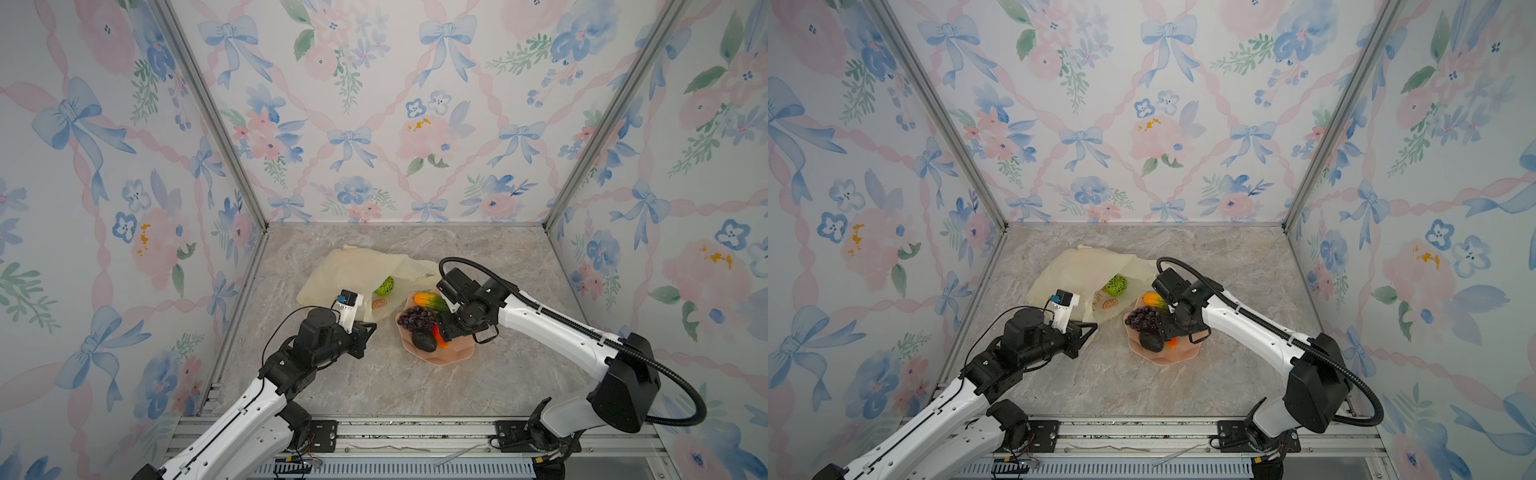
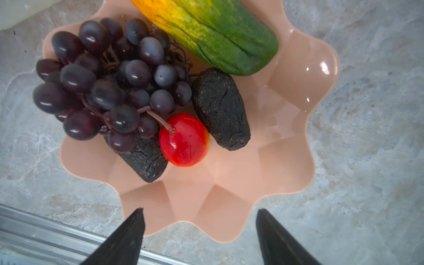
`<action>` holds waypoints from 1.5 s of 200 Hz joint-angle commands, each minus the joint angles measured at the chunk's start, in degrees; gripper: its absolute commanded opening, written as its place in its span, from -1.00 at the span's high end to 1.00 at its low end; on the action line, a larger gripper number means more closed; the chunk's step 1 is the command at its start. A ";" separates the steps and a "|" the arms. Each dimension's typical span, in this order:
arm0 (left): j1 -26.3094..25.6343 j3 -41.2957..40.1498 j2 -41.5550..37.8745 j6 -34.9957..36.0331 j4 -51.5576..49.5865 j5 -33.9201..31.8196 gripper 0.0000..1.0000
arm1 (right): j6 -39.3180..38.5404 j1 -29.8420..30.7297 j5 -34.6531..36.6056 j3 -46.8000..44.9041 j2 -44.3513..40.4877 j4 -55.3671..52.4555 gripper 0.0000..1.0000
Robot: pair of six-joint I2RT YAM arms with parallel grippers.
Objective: Place the fruits into the plastic bag
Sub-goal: Pick up the fruit from the plate.
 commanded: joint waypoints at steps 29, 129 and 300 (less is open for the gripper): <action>0.17 -0.74 0.13 -0.60 1.28 0.62 1.00 | -0.41 0.57 -1.98 -0.14 4.67 3.87 -0.45; 0.26 -0.65 0.73 -0.43 1.23 0.61 1.00 | -0.88 0.05 -3.41 -0.10 10.91 7.98 -0.32; 0.25 -0.60 1.02 -0.43 1.26 0.80 1.00 | 0.15 -0.77 -2.39 -1.46 5.81 5.64 0.21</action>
